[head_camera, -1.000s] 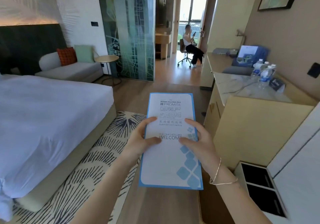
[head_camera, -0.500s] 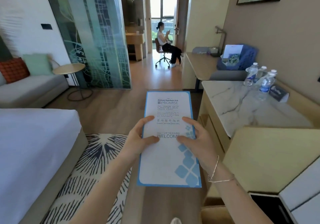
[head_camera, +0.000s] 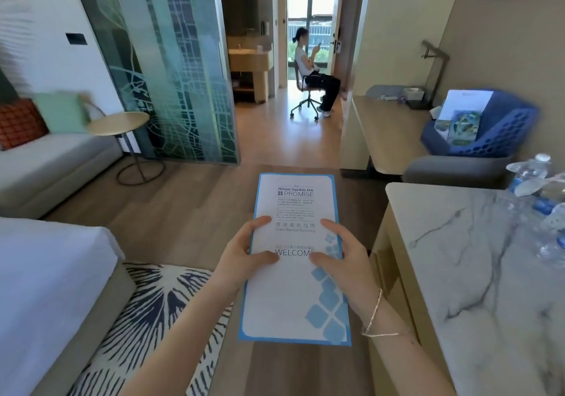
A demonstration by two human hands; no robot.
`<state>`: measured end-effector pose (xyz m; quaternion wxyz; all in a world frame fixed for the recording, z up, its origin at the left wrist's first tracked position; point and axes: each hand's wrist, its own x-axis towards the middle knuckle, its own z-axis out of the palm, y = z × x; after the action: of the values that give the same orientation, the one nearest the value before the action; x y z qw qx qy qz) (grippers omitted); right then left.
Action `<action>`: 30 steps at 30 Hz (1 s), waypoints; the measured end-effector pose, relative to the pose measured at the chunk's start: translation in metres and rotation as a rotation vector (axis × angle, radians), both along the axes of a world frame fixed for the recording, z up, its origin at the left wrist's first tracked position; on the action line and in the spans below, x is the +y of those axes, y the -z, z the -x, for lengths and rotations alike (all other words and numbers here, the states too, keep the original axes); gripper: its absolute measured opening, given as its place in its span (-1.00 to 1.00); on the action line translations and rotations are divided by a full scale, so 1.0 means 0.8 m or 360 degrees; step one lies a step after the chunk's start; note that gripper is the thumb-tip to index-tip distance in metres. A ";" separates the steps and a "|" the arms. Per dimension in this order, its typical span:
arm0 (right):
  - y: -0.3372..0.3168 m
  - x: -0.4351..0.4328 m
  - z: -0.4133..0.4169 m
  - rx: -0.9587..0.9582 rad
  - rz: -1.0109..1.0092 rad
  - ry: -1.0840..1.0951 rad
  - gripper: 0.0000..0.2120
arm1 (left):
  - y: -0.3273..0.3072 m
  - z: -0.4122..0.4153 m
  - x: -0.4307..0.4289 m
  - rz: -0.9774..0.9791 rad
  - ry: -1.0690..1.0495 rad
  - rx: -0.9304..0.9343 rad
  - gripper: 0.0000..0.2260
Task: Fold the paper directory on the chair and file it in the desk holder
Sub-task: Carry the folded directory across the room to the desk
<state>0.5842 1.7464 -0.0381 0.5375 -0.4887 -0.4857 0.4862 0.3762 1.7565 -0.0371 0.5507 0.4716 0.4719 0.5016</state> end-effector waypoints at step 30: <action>0.023 0.934 -0.131 -0.0123 0.0013 0.0284 -0.48 | 0.029 -0.133 0.970 0.0007 0.0286 -0.0112 -0.42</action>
<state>0.6887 2.4939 -0.0564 0.5576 -0.5507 -0.4584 0.4192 0.4829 2.5326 -0.0601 0.6108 0.4930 0.4090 0.4654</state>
